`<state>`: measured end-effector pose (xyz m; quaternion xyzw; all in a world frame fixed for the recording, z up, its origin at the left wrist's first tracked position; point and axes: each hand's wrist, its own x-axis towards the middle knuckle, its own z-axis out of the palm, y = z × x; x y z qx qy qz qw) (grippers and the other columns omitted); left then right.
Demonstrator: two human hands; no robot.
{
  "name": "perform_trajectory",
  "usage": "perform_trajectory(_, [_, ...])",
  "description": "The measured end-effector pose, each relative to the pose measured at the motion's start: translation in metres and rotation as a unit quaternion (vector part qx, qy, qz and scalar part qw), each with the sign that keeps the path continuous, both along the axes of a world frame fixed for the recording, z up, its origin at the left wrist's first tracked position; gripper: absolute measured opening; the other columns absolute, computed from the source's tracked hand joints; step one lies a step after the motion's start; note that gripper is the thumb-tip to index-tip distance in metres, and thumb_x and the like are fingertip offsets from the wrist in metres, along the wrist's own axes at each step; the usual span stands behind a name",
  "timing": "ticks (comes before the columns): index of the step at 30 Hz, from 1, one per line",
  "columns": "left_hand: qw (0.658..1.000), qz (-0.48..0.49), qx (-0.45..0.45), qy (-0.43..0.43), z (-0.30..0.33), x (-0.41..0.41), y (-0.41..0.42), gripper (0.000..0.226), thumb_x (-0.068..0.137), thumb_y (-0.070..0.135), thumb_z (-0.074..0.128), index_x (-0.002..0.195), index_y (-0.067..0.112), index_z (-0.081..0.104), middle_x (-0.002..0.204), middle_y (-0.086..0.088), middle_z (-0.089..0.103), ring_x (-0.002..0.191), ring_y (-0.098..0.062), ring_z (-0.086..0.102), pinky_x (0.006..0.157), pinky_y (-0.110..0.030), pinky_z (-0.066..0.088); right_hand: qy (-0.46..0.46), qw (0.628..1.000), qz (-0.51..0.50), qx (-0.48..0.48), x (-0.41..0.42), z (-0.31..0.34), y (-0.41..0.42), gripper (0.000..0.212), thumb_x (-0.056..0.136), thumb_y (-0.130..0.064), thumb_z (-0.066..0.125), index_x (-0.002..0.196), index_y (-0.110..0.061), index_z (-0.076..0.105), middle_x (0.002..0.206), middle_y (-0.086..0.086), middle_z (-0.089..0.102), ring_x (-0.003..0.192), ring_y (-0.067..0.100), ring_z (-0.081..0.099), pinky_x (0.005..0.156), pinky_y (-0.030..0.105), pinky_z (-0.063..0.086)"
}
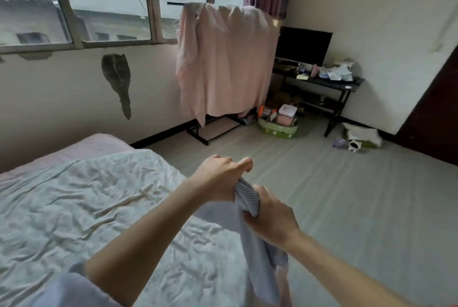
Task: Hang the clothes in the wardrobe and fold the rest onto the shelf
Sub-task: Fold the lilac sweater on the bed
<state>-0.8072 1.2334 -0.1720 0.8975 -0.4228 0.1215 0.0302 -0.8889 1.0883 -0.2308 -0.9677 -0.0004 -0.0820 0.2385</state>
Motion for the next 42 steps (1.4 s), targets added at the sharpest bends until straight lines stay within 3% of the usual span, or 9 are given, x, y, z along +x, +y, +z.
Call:
perform_trajectory(5, [0.997,-0.05,0.064,0.012,0.047,-0.033,-0.122,0.074,0.066,0.039,0.077,0.121,0.023,0.032,0.07,0.006,0.05,0.066,-0.024,0.052,0.055,-0.029,0.033,0.032,0.996,-0.087,0.0,-0.051,0.043,-0.096,0.096,0.071,-0.063,0.061,0.145,-0.028,0.012,0.137,-0.008,0.045,0.125,0.019,0.046,0.095,0.039,0.041])
perform_trajectory(12, [0.984,-0.171,0.048,0.011,0.073,-0.075,-0.237,0.082,0.061,0.05,0.077,0.126,0.027,0.033,0.103,0.004,0.062,0.09,-0.022,0.057,0.069,-0.03,0.038,0.083,0.976,-0.197,0.033,-0.126,0.08,-0.194,0.025,0.079,-0.028,0.057,0.1,-0.019,0.047,0.092,0.001,0.061,0.082,0.023,0.058,0.063,0.032,0.04])
perform_trajectory(15, [0.977,-0.184,-0.108,-0.021,0.071,-0.083,-0.259,0.09,0.061,0.054,0.074,0.137,0.034,0.03,0.133,0.005,0.045,0.124,-0.022,0.039,0.1,-0.038,0.031,0.037,0.949,-0.225,0.217,-0.165,0.099,-0.224,0.017,0.079,-0.01,0.056,0.096,-0.009,0.058,0.088,0.008,0.064,0.083,0.024,0.061,0.069,0.032,0.045])
perform_trajectory(17, [0.949,-0.178,-0.237,0.104,0.058,-0.093,-0.276,0.097,0.066,0.047,0.077,0.144,0.032,0.022,0.144,0.002,0.033,0.133,-0.022,0.029,0.108,-0.04,0.026,-0.007,0.913,-0.278,0.299,-0.202,0.108,-0.237,0.016,0.078,-0.007,0.056,0.092,-0.003,0.06,0.081,0.007,0.061,0.074,0.019,0.059,0.066,0.028,0.045])
perform_trajectory(22, [0.687,-0.166,-0.182,0.684,0.003,-0.124,-0.3,0.118,0.055,0.063,0.078,0.149,0.03,0.014,0.149,0.003,0.036,0.131,-0.018,0.041,0.109,-0.042,0.03,-0.098,0.835,-0.36,0.405,-0.273,0.118,-0.248,0.029,0.06,-0.018,0.056,0.087,-0.009,0.061,0.079,0.007,0.06,0.072,0.018,0.058,0.067,0.029,0.046])
perform_trajectory(28, [0.466,-0.297,-0.083,0.829,0.002,-0.188,-0.352,0.064,0.077,0.059,0.066,0.128,0.021,0.059,0.131,0.0,0.059,0.122,-0.017,0.055,0.09,-0.028,0.052,-0.217,0.725,-0.458,0.467,-0.354,0.123,-0.243,0.015,0.061,-0.016,0.062,0.075,-0.009,0.063,0.061,0.002,0.066,0.054,0.012,0.063,0.048,0.018,0.048])
perform_trajectory(32, [0.512,-0.261,-0.102,0.812,0.019,-0.26,-0.381,0.068,0.056,0.053,0.083,0.113,0.019,0.064,0.104,0.004,0.072,0.094,-0.014,0.069,0.067,-0.024,0.056,-0.209,0.685,-0.572,0.401,-0.424,0.116,-0.23,0.014,0.088,-0.014,0.058,0.101,-0.01,0.062,0.086,0.006,0.072,0.076,0.014,0.068,0.067,0.023,0.054])
perform_trajectory(35, [0.552,-0.299,-0.111,0.77,0.041,-0.329,-0.396,0.057,0.059,0.045,0.084,0.107,0.021,0.065,0.098,0.003,0.073,0.089,-0.015,0.07,0.077,-0.032,0.056,-0.242,0.651,-0.638,0.334,-0.48,0.12,-0.21,0.027,0.09,-0.015,0.055,0.117,-0.016,0.055,0.112,0.005,0.066,0.1,0.014,0.063,0.091,0.03,0.05])
perform_trajectory(42, [0.486,-0.406,-0.108,0.766,0.135,-0.469,-0.42,0.056,0.07,0.036,0.08,0.117,0.015,0.055,0.109,0.0,0.066,0.094,-0.019,0.065,0.077,-0.035,0.056,-0.363,0.582,-0.72,0.104,-0.585,0.18,-0.176,0.072,0.095,-0.041,0.046,0.151,-0.025,0.003,0.157,-0.01,0.007,0.143,0.007,0.012,0.118,0.035,0.015])
